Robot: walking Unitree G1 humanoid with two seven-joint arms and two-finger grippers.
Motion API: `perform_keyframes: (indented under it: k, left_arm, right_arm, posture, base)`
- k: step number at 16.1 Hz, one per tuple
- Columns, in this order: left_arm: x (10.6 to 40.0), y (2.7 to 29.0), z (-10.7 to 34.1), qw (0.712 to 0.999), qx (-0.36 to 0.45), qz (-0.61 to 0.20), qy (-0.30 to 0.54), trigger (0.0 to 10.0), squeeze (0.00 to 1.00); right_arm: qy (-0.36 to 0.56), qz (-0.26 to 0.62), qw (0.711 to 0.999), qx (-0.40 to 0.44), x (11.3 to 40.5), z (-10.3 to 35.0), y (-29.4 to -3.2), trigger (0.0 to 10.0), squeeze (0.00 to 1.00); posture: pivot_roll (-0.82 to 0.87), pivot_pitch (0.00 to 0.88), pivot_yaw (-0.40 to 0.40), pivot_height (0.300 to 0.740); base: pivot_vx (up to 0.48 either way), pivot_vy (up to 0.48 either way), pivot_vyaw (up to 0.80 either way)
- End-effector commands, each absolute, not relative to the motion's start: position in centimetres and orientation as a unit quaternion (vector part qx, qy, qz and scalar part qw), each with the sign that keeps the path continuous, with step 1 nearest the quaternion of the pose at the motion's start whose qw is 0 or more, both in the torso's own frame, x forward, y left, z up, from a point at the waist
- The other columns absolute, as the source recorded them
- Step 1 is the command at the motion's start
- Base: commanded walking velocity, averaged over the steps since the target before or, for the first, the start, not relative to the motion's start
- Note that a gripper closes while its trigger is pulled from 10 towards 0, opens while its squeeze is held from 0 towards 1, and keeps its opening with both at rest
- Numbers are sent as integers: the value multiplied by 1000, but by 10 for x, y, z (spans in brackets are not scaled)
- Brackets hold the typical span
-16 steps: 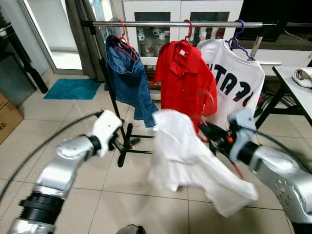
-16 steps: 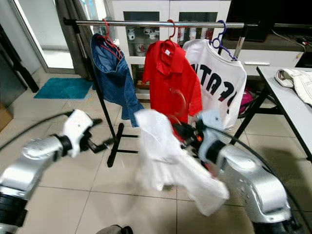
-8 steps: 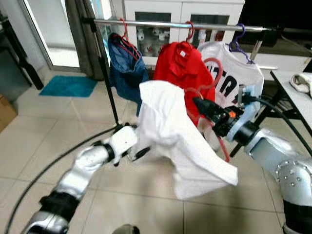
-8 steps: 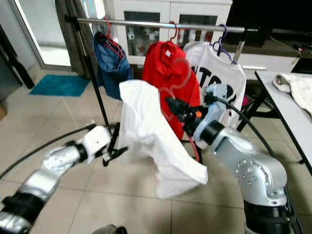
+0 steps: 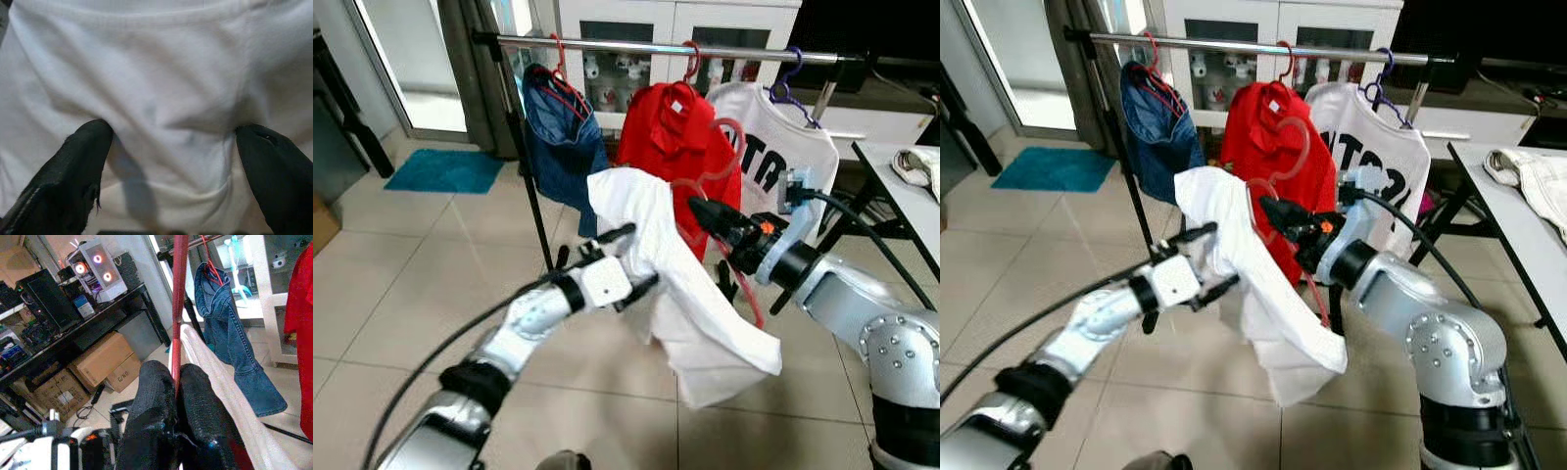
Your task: Hang hanger
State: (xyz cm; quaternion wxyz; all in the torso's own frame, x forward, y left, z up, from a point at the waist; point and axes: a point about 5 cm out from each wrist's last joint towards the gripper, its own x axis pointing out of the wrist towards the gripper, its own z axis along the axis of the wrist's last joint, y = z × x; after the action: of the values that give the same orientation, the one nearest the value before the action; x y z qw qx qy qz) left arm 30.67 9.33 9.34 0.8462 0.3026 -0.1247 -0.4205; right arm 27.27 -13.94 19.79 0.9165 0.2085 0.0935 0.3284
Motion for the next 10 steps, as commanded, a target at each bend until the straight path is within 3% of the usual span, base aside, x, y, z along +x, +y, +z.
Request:
perform_keyframes:
  k: [1, 2, 10]
  left_arm:
    - [309, 87, 98, 840, 305, -426, -143, 4000, 0]
    - [308, 84, 96, 839, 301, -432, -142, 0, 0]
    - [309, 90, 92, 846, 300, -411, -157, 0, 0]
  right_arm:
    - [60, 346, 912, 210, 272, 216, -137, 10000, 0]
    - [60, 346, 912, 212, 272, 216, -136, 10000, 0]
    - [57, 332, 917, 214, 274, 218, -135, 10000, 0]
  posture:
    - [-181, 0, 23, 740]
    - [-182, 0, 26, 740]
    - [-184, 0, 42, 740]
  base:
    - [0, 0, 0]
    - [0, 0, 0]
    - [0, 0, 0]
